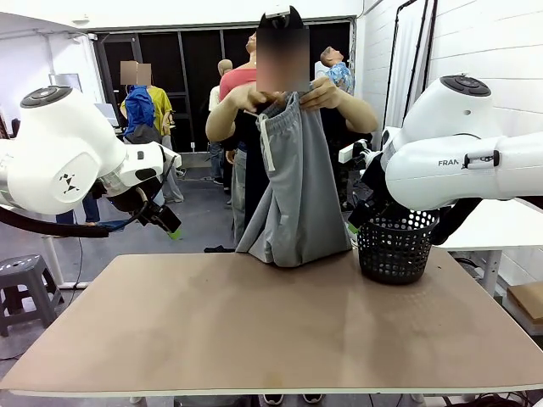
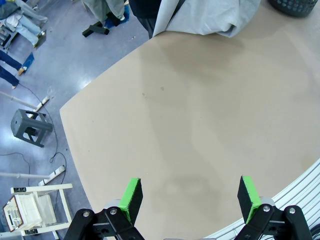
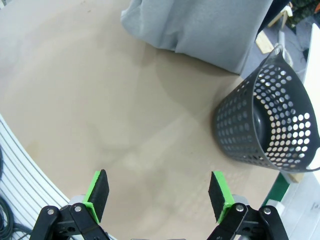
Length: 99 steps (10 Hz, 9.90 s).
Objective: Fold the training pants.
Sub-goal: Grab both ends of the Training pants handed by a person.
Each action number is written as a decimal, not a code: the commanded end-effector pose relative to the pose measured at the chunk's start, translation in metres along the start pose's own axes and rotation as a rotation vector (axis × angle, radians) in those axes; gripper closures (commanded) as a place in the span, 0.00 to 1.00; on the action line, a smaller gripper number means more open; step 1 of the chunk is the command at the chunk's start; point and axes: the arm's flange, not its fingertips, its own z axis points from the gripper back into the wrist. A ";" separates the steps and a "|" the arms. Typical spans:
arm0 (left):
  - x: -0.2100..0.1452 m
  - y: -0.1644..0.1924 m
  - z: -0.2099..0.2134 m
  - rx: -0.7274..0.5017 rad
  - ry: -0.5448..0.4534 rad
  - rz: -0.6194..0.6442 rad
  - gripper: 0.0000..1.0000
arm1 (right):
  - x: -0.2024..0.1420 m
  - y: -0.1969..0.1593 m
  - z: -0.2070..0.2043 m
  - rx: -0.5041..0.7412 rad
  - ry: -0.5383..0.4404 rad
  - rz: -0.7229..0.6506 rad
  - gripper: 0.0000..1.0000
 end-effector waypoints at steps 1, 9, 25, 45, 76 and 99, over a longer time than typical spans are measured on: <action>0.001 0.001 -0.001 0.000 -0.009 0.003 0.00 | 0.000 0.000 -0.001 0.008 -0.002 -0.002 0.00; 0.001 0.001 -0.001 0.000 -0.009 0.003 0.00 | 0.000 0.000 -0.001 0.008 -0.002 -0.002 0.00; 0.001 0.001 -0.001 0.000 -0.009 0.003 0.00 | 0.000 0.000 -0.001 0.008 -0.002 -0.002 0.00; 0.001 0.001 -0.001 0.000 -0.009 0.003 0.00 | 0.000 0.000 -0.001 0.008 -0.002 -0.002 0.00; 0.001 0.001 -0.001 0.000 -0.009 0.003 0.00 | 0.000 0.000 -0.001 0.008 -0.002 -0.002 0.00; 0.023 0.033 -0.052 -0.010 0.017 -0.628 0.00 | -0.007 -0.051 -0.024 -0.010 -0.006 0.569 0.00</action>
